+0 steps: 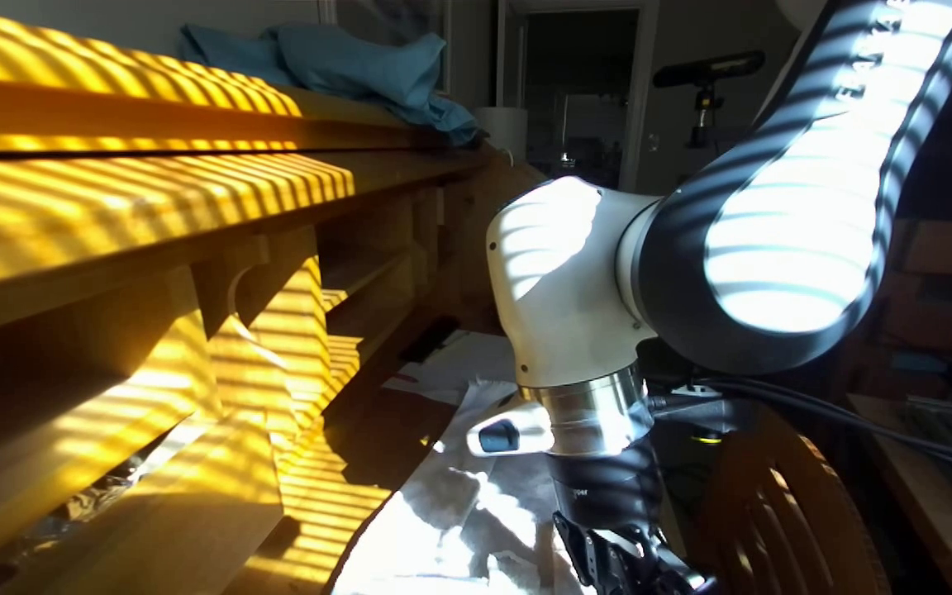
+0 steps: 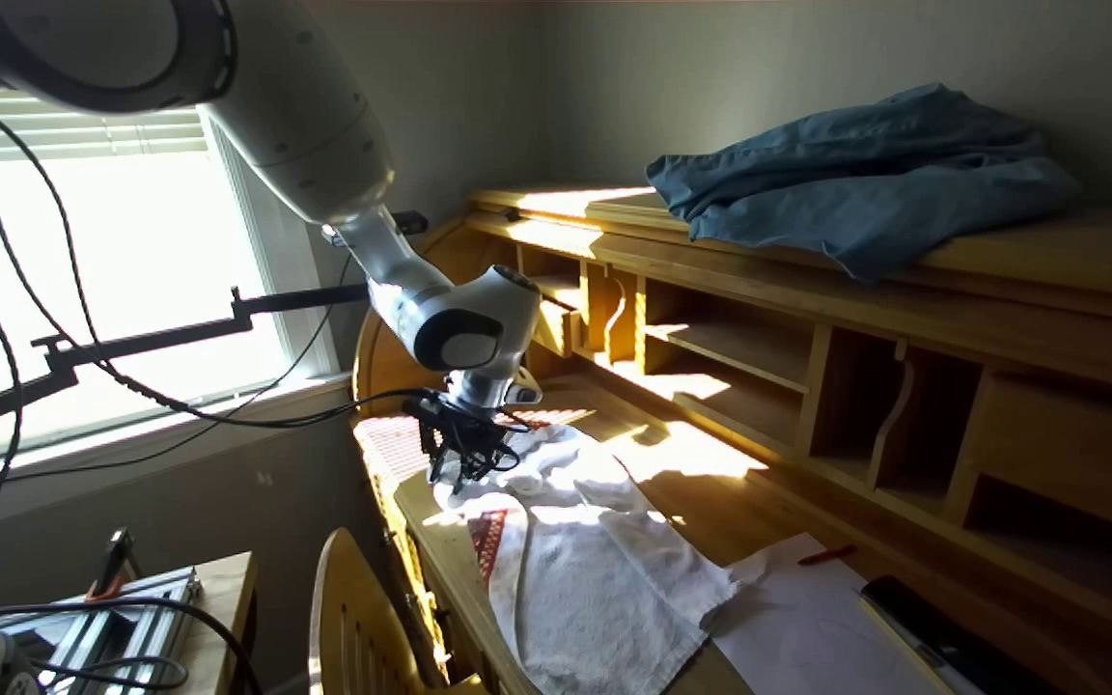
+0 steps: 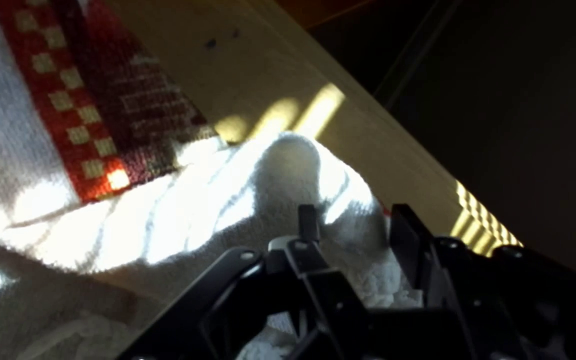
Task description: Unfold the white and red towel and lay it out.
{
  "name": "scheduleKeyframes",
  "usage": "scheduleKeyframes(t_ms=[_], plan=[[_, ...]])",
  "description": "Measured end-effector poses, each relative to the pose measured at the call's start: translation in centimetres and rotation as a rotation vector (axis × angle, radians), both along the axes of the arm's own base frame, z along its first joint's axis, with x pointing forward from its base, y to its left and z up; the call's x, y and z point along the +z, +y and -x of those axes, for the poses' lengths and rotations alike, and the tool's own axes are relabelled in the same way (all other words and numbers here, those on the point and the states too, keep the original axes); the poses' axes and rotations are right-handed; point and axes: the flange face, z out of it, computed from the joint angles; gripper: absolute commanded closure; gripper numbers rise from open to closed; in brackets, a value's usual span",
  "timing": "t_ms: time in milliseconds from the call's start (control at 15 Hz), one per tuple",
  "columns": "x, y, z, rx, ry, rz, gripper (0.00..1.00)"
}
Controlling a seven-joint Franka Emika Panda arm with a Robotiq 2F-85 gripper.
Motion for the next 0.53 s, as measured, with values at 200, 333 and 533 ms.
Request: scheduleKeyframes(t_ms=[200, 333, 533], plan=[[0.00, 0.02, -0.06, 0.001, 0.005, 0.000, 1.00], [0.08, 0.10, -0.15, 0.003, 0.005, -0.002, 1.00], [0.31, 0.60, -0.08, 0.025, -0.003, -0.011, 0.99]])
